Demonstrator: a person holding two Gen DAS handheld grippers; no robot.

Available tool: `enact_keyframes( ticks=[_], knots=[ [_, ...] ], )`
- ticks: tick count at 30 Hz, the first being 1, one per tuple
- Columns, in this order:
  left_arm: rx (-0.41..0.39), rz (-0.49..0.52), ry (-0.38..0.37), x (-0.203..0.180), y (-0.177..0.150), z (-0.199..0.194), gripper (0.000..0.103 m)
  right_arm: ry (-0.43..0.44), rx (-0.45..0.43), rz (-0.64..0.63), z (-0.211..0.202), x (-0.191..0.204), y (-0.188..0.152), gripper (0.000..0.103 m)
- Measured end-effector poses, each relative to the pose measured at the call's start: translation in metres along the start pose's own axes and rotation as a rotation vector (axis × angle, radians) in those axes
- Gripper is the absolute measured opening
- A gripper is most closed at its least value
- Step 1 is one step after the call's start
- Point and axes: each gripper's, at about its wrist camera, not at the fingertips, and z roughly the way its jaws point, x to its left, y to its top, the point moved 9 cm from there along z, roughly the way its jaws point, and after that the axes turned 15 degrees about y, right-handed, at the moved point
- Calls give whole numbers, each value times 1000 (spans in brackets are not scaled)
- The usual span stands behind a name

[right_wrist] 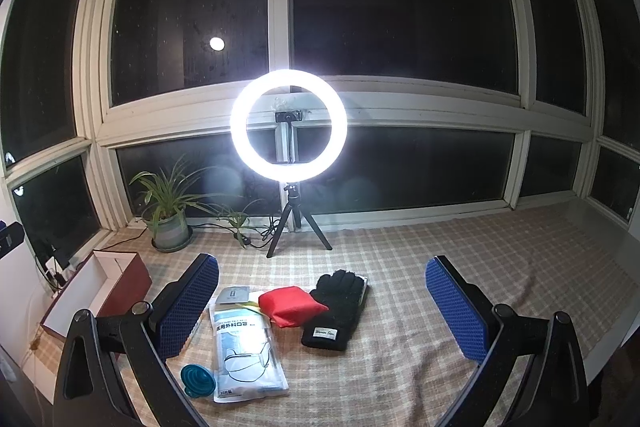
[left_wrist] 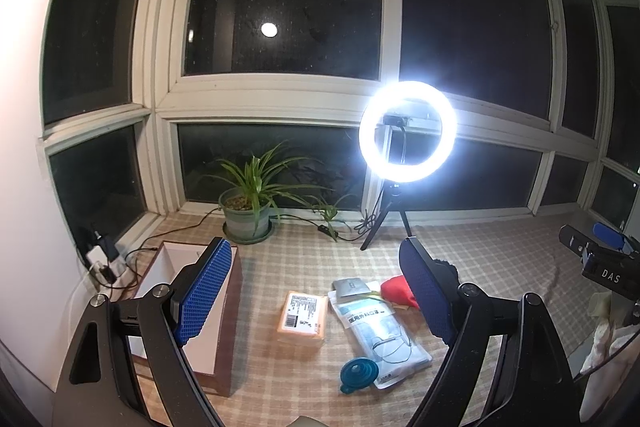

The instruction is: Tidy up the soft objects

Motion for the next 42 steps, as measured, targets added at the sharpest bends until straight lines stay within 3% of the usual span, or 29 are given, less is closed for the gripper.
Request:
enact_keyframes(
  ticks=[42],
  knots=[
    [10, -6, -10, -1, -2, 1, 86, -10, 18, -18, 5, 0, -7, 102]
  ],
)
